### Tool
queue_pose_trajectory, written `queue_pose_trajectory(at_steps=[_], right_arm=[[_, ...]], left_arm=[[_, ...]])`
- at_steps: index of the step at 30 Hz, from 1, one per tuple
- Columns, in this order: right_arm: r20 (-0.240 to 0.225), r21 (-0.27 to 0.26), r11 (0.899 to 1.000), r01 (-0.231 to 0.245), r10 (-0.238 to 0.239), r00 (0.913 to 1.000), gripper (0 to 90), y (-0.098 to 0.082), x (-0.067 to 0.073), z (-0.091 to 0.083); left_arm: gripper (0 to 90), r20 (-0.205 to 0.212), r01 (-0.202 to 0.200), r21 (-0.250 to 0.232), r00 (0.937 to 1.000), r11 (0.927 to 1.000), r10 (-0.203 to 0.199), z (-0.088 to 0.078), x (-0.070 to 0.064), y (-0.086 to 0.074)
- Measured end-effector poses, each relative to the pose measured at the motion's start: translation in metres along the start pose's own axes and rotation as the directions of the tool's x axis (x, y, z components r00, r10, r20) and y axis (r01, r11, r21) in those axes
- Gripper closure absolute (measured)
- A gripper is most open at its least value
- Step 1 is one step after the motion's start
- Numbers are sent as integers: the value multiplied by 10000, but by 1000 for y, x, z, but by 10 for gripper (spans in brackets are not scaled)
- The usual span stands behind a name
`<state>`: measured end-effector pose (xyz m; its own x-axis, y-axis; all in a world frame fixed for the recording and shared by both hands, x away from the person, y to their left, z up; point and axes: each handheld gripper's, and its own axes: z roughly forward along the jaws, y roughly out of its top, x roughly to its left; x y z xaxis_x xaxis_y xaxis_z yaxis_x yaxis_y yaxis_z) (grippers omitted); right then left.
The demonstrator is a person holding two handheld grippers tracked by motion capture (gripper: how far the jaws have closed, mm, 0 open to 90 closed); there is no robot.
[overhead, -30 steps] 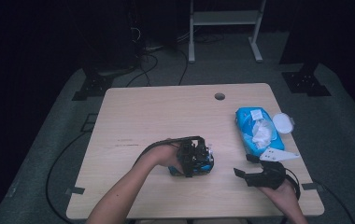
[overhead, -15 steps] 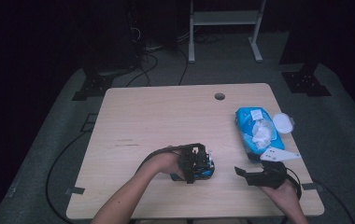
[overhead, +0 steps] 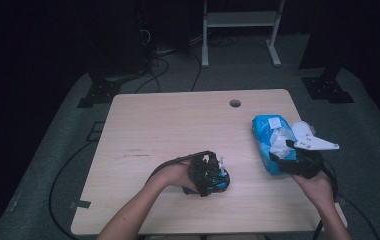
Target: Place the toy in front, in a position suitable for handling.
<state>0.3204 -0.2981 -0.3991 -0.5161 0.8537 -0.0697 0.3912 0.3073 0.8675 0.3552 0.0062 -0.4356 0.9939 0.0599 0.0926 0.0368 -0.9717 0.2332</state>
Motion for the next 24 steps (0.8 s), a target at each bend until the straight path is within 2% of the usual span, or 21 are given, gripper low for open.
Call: queue_pose_trajectory(at_steps=[2,5,7,10,13,16,20,22,24], right_arm=[[271,68,10000,-53,51,9996,223,4,-7,6],[580,475,9988,-96,69,9983,224,8,-19,18],[750,725,9972,-172,117,9971,234,9,-26,25],[871,885,9957,-267,190,9960,275,7,-34,33],[953,1348,9894,-549,422,9946,304,2,-41,41],[1048,1706,9834,-621,445,9935,379,-1,-45,48],[1048,1848,9814,-525,334,9939,534,-2,-45,50],[987,1846,9809,-610,432,9942,622,-2,-46,50],[927,1873,9804,-620,452,9947,717,-3,-47,49]], left_arm=[[137,-134,84,-390,9999,9992,-89,-5,0,-4],[103,-315,259,-912,9991,9955,-289,-11,-2,-11],[99,-413,438,-1456,9979,9884,-503,-17,-2,-20],[97,-532,553,-1864,9964,9809,-663,-23,-2,-33],[94,-610,702,-2288,9944,9709,-863,-27,-3,-46],[90,-796,764,-2667,9917,9607,-1010,-30,-5,-58],[84,-996,962,-3258,9858,9405,-1353,-31,-9,-73],[84,-1151,972,-3593,9824,9282,-1474,-31,-10,-81],[84,-1213,1032,-3959,9791,9125,-1633,-30,-12,-89]])
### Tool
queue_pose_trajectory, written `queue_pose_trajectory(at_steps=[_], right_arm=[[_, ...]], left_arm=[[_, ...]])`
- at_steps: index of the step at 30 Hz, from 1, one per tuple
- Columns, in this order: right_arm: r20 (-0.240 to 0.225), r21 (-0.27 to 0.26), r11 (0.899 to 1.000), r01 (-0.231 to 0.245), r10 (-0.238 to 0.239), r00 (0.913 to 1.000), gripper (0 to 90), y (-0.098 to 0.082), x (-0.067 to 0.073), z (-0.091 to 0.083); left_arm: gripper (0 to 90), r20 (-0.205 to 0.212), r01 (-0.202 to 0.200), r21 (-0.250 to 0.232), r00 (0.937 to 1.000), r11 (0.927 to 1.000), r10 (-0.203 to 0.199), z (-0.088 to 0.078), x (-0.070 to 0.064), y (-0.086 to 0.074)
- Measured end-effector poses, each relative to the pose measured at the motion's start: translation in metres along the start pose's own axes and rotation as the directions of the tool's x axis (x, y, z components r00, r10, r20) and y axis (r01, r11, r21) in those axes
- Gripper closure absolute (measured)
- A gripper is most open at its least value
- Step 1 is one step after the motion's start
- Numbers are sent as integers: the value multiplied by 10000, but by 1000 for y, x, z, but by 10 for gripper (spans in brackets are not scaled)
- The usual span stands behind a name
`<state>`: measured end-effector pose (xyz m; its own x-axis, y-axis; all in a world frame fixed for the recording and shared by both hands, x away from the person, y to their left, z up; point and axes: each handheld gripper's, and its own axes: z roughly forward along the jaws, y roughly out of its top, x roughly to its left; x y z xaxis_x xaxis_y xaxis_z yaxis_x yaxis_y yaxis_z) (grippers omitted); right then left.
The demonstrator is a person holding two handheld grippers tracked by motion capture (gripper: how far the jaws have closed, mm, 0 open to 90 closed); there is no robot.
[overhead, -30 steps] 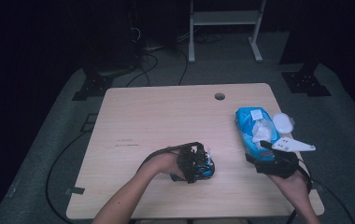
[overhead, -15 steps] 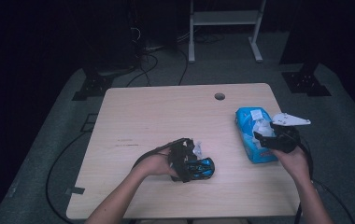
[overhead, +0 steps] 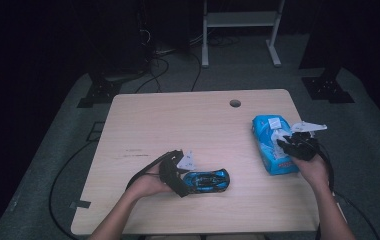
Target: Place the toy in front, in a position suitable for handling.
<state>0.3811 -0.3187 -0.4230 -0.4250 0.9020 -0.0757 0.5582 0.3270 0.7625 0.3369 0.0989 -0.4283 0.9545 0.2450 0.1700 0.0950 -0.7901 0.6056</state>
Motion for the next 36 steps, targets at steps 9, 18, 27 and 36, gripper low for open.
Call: queue_pose_trajectory(at_steps=[9,18,27,36], right_arm=[[-787,-723,9966,-382,325,9964,868,5,-3,-23],[-1812,-2287,9721,523,-953,9788,868,32,29,-93],[-3975,-2451,9600,1356,-2271,8891,865,25,101,-112],[-5779,-1060,9662,2352,-2523,7761,860,24,147,-79]], left_arm=[[84,-382,636,-1261,9969,9900,-690,-5,-4,-30],[84,-777,942,-2048,9907,9743,-1121,-10,-4,-38],[84,-480,651,-1907,9960,9795,-755,5,-11,-34],[87,-37,609,-1660,9980,9842,-624,20,-11,-30]])
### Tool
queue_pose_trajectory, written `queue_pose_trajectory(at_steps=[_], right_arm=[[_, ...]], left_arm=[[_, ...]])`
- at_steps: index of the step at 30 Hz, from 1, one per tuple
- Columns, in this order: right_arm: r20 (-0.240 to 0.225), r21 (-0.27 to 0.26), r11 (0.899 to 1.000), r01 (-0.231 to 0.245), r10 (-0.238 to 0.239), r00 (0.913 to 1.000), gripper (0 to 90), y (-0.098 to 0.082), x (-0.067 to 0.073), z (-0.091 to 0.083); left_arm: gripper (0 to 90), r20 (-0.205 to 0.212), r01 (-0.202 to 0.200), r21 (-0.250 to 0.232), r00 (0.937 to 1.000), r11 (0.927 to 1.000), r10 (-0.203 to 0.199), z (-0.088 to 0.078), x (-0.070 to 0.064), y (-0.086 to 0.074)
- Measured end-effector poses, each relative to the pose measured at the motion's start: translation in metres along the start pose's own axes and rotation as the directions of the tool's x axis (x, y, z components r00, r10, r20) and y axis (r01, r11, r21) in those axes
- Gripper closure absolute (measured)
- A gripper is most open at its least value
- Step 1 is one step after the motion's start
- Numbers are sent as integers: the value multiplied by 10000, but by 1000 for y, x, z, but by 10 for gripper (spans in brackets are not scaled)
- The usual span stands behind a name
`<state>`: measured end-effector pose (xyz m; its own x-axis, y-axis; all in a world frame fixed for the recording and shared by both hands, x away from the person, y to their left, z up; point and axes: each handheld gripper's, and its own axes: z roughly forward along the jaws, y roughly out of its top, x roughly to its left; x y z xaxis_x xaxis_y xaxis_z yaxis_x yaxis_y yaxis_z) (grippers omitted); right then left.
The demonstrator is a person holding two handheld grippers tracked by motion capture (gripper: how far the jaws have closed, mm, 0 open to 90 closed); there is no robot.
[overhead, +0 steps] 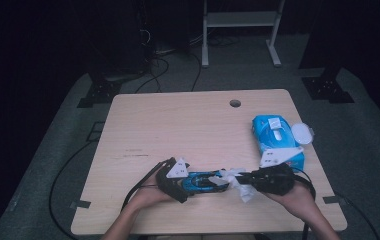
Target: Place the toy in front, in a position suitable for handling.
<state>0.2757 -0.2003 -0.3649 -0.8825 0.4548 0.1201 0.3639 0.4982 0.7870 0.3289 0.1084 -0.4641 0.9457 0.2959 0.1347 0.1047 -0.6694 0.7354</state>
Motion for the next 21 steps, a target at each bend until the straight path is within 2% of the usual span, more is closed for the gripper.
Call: queue_pose_trajectory(at_steps=[2,5,7,9,11,14,16,21], right_arm=[[-81,354,9993,-91,94,9999,858,2,-7,14],[326,1009,9949,34,-67,9994,857,5,-16,37],[702,1571,9871,318,-433,9966,851,7,-18,53],[618,1683,9849,416,-526,9967,843,7,-19,65],[834,1918,9786,741,-914,9923,794,6,-16,76],[808,1792,9796,906,-1065,9910,691,5,-13,86],[720,1624,9830,854,-981,9926,602,4,-11,90],[754,1422,9857,902,-1017,9920,505,1,-7,101]], left_arm=[[89,134,18,1,9999,10000,-18,1,0,0],[108,274,-37,159,9996,9999,33,3,0,-1],[123,355,-82,316,9993,9995,71,4,0,-2],[134,310,-64,342,9995,9994,53,5,-1,-3],[146,364,-88,405,9993,9991,74,5,1,-4],[157,376,-61,512,9993,9987,42,5,2,-5],[168,392,-101,578,9992,9983,78,5,1,-5],[166,310,-29,572,9995,9984,11,6,-1,-4]])
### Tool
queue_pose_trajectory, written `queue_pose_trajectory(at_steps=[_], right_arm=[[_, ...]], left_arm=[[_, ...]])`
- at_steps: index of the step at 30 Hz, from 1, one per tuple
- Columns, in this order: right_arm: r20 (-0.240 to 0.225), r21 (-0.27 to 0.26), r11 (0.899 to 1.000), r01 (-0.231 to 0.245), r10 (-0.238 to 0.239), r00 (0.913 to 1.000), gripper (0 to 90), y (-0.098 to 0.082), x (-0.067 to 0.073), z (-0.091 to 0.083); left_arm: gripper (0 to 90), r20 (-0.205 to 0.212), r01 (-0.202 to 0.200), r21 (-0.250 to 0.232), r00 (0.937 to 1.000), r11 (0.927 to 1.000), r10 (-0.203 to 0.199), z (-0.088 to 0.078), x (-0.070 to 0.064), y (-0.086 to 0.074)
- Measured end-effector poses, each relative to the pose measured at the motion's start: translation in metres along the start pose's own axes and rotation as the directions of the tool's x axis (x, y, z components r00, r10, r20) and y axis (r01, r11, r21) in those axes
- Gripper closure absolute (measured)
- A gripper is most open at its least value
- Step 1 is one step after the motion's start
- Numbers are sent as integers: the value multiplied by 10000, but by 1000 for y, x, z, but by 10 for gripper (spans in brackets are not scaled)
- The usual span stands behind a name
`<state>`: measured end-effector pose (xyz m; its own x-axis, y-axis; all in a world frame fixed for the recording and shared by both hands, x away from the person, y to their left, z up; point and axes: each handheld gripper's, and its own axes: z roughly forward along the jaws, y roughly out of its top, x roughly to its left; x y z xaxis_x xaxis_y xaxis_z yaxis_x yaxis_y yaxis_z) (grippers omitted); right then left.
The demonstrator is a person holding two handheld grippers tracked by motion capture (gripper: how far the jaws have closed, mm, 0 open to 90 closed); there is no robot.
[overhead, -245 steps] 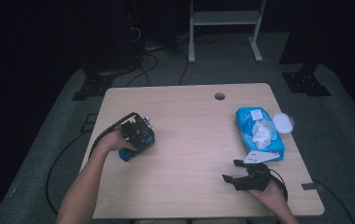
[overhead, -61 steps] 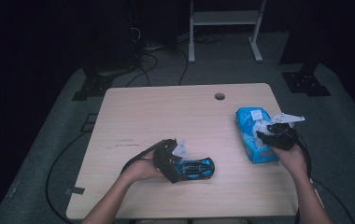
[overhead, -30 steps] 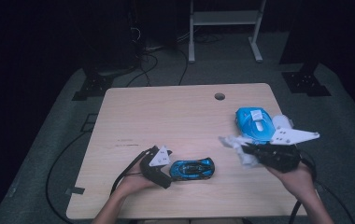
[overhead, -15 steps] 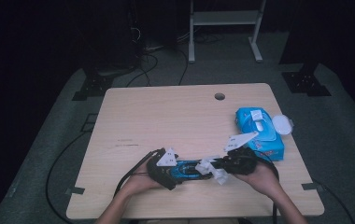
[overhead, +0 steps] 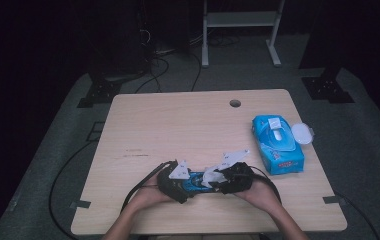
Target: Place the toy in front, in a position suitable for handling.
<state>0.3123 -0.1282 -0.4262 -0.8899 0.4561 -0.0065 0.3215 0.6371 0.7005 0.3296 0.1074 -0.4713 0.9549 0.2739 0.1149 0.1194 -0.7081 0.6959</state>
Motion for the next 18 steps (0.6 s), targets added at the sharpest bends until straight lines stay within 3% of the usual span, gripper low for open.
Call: queue_pose_trajectory(at_steps=[3,5,8,13,18], right_arm=[[311,96,9999,118,-121,9994,527,-3,3,10],[525,122,9997,227,-234,9983,595,-5,7,16],[977,-46,9972,746,-738,9925,649,-8,12,19],[778,-222,9994,248,-231,9967,672,-11,8,16],[1291,47,9990,449,-451,9906,764,-17,3,7]], left_arm=[[161,-4,14,-35,10000,10000,-14,0,1,0],[161,26,64,-34,10000,10000,-64,1,2,-1],[184,166,-27,-41,9999,10000,27,2,3,-2],[202,208,-40,-99,9998,9999,42,3,3,-2],[203,186,-58,4,9998,10000,58,3,2,-2]])
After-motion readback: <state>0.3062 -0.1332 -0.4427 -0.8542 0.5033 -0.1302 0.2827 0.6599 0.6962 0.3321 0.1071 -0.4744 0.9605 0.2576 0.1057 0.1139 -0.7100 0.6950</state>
